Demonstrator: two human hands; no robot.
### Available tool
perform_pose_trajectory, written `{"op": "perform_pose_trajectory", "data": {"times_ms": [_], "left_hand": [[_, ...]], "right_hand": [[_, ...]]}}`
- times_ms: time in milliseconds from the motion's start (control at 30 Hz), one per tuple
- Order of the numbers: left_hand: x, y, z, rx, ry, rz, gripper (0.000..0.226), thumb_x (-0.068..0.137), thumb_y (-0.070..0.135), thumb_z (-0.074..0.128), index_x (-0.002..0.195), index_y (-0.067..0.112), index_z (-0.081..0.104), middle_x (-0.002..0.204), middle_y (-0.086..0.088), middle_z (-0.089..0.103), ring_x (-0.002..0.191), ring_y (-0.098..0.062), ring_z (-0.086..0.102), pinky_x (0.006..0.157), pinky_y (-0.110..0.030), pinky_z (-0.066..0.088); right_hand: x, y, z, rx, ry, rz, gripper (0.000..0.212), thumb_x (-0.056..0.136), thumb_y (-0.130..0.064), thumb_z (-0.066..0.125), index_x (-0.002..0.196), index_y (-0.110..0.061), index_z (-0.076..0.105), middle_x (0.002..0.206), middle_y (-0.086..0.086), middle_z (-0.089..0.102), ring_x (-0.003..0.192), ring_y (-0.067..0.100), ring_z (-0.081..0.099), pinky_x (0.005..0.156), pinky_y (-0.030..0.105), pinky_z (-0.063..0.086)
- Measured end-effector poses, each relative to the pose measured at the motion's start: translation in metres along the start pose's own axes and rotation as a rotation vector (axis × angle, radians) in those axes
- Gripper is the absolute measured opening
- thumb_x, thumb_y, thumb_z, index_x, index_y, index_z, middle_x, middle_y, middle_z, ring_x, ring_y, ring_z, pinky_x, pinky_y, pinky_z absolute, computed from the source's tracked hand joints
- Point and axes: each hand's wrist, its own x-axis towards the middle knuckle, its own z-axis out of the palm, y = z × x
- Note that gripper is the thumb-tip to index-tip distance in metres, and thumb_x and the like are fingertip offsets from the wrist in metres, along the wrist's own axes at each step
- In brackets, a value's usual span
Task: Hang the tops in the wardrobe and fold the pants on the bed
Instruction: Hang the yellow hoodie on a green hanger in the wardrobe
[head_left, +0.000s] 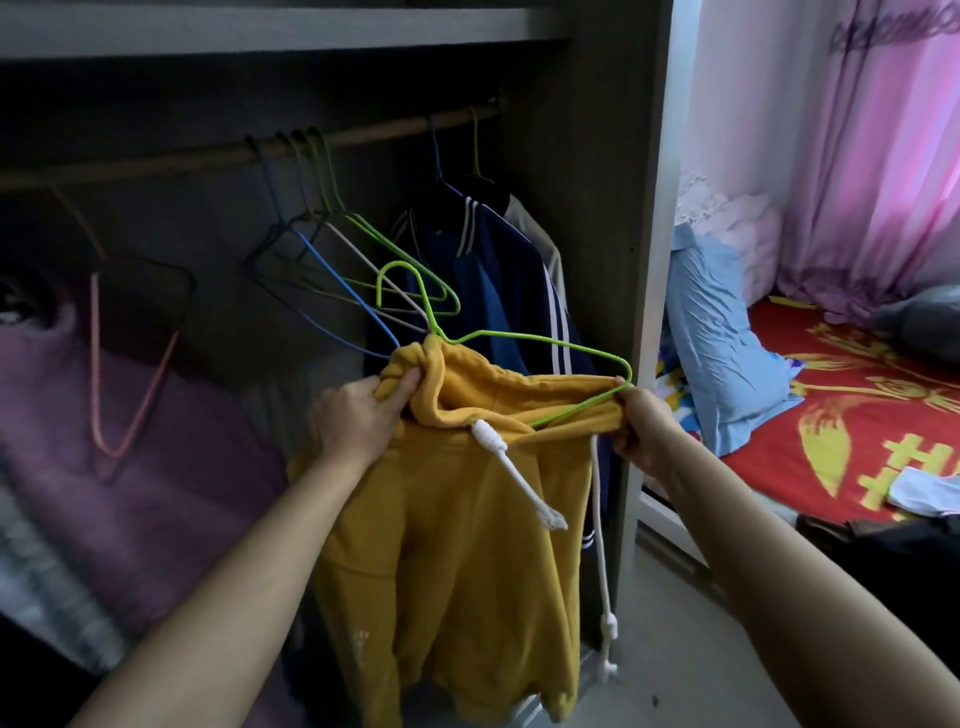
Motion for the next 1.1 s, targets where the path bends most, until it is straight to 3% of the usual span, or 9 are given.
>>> {"op": "perform_pose_trajectory", "data": {"times_ms": [100, 233, 333, 467, 600, 667, 767, 867, 1100], "left_hand": [[0.005, -0.012, -0.002, 0.077, 0.021, 0.080, 0.077, 0.084, 0.079, 0.030, 0.053, 0.014, 0.057, 0.051, -0.008, 0.059, 0.049, -0.028, 0.056, 0.046, -0.026, 0.026], [0.000, -0.023, 0.003, 0.092, 0.037, 0.135, 0.080, 0.087, 0.078, 0.025, 0.058, 0.015, 0.064, 0.054, -0.008, 0.061, 0.050, -0.028, 0.059, 0.046, -0.025, 0.026], [-0.002, -0.026, 0.009, 0.043, 0.001, 0.089, 0.074, 0.087, 0.076, 0.024, 0.058, 0.017, 0.058, 0.055, -0.006, 0.060, 0.054, -0.029, 0.059, 0.046, -0.026, 0.025], [-0.007, -0.008, 0.015, -0.132, -0.083, 0.035, 0.067, 0.084, 0.079, 0.023, 0.049, 0.023, 0.038, 0.047, 0.007, 0.046, 0.046, -0.016, 0.047, 0.046, -0.026, 0.020], [-0.008, 0.004, 0.021, -0.087, -0.078, 0.073, 0.072, 0.083, 0.082, 0.025, 0.052, 0.021, 0.047, 0.048, 0.004, 0.052, 0.046, -0.018, 0.050, 0.046, -0.024, 0.023], [-0.006, 0.004, 0.024, -0.005, -0.019, 0.211, 0.071, 0.088, 0.078, 0.027, 0.054, 0.021, 0.052, 0.050, -0.004, 0.059, 0.048, -0.026, 0.058, 0.047, -0.023, 0.026], [0.003, 0.003, 0.023, 0.067, 0.035, 0.377, 0.071, 0.094, 0.072, 0.027, 0.053, 0.020, 0.052, 0.048, -0.004, 0.057, 0.044, -0.028, 0.059, 0.046, -0.022, 0.025], [0.011, 0.001, 0.022, 0.100, 0.044, 0.481, 0.067, 0.096, 0.069, 0.031, 0.053, 0.022, 0.051, 0.046, 0.001, 0.055, 0.041, -0.023, 0.057, 0.045, -0.020, 0.023], [0.009, 0.001, 0.026, 0.068, -0.030, 0.422, 0.070, 0.093, 0.072, 0.026, 0.051, 0.021, 0.049, 0.045, 0.000, 0.053, 0.041, -0.026, 0.055, 0.045, -0.021, 0.024]], "right_hand": [[0.001, -0.002, -0.003, 0.004, 0.019, -0.044, 0.031, 0.102, -0.038, 0.048, 0.077, -0.022, 0.056, 0.058, -0.003, 0.053, 0.045, 0.008, 0.046, 0.041, 0.020, 0.033], [0.001, -0.005, -0.001, -0.184, 0.114, -0.245, 0.029, 0.093, -0.047, 0.061, 0.084, -0.019, 0.063, 0.069, -0.001, 0.062, 0.060, 0.012, 0.060, 0.051, 0.024, 0.044], [0.003, -0.010, -0.001, -0.321, 0.090, -0.336, 0.024, 0.090, -0.040, 0.067, 0.082, -0.018, 0.063, 0.068, 0.001, 0.064, 0.054, 0.009, 0.062, 0.048, 0.021, 0.049], [0.008, -0.015, 0.001, -0.791, 0.172, -0.637, 0.013, 0.088, -0.027, 0.068, 0.077, -0.023, 0.062, 0.069, -0.001, 0.066, 0.060, 0.013, 0.066, 0.056, 0.027, 0.058], [0.012, -0.017, 0.004, -1.168, 0.160, -0.808, 0.017, 0.086, -0.021, 0.068, 0.075, -0.030, 0.059, 0.066, -0.009, 0.062, 0.061, 0.009, 0.063, 0.058, 0.032, 0.060], [0.015, -0.020, 0.002, -1.132, 0.144, -0.792, 0.013, 0.087, -0.023, 0.066, 0.077, -0.029, 0.060, 0.068, -0.008, 0.063, 0.063, 0.011, 0.065, 0.058, 0.031, 0.060], [0.019, -0.028, 0.001, -0.831, 0.183, -0.624, 0.011, 0.088, -0.029, 0.062, 0.081, -0.021, 0.066, 0.076, 0.002, 0.070, 0.072, 0.020, 0.070, 0.069, 0.042, 0.063], [0.019, -0.034, 0.001, -0.858, 0.245, -0.589, 0.019, 0.091, -0.033, 0.060, 0.081, -0.019, 0.066, 0.075, 0.003, 0.069, 0.070, 0.020, 0.070, 0.070, 0.042, 0.063], [0.006, -0.024, 0.011, -0.773, 0.136, -0.604, 0.010, 0.093, -0.020, 0.062, 0.088, -0.013, 0.068, 0.082, 0.007, 0.069, 0.077, 0.023, 0.070, 0.073, 0.038, 0.063]]}}
